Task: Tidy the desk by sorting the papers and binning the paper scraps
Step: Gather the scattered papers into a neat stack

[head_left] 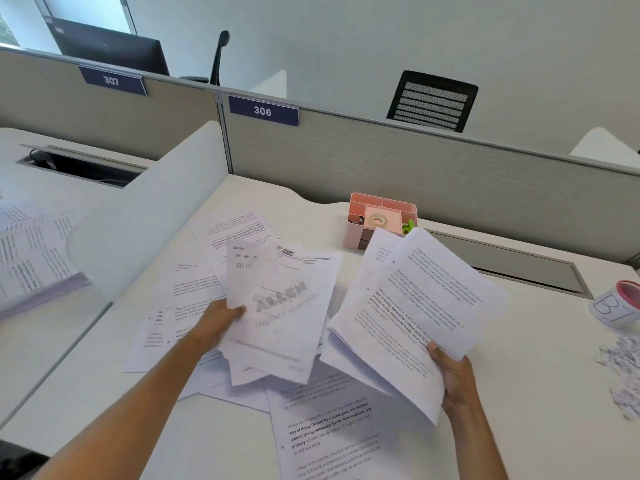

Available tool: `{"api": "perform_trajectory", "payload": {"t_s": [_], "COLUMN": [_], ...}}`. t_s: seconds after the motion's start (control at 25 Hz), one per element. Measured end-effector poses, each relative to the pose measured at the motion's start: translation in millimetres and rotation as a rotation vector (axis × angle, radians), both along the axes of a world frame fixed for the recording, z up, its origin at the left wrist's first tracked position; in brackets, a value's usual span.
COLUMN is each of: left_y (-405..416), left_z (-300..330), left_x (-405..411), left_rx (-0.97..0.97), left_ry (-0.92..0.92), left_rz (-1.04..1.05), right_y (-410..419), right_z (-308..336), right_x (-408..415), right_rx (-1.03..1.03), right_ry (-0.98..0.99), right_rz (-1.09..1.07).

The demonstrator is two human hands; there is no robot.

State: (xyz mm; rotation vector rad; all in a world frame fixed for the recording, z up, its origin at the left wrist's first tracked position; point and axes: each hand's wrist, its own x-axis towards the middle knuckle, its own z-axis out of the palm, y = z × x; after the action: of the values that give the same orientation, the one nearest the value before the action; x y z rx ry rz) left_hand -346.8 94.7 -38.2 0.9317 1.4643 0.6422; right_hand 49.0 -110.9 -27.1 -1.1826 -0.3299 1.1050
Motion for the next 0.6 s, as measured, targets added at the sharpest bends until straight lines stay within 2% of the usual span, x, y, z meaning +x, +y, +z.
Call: {"api": "perform_trajectory", "payload": {"t_s": [0.16, 0.32, 0.48, 0.6], "left_y": [-6.0, -23.2, -42.0, -48.5], "left_z": [0.8, 7.8, 14.7, 19.4], "left_x": [8.7, 26.9, 43.9, 50.6], "left_rx": [0.031, -0.025, -0.116, -0.175], "left_ry": [-0.022, -0.101, -0.279, -0.358], "left_rz": [-0.001, -0.121, -0.221, -0.192], "right_y": [2.3, 9.6, 18.4, 25.0], "right_z": [-8.6, -15.4, -13.8, -10.2], "right_x": [-16.9, -43.8, -60.8, -66.2], "right_rx": [-0.018, -0.065, -0.065, -0.078], "right_ry": [0.042, 0.046, 0.006, -0.034], "right_rz": [0.102, 0.176, 0.231, 0.242]}}
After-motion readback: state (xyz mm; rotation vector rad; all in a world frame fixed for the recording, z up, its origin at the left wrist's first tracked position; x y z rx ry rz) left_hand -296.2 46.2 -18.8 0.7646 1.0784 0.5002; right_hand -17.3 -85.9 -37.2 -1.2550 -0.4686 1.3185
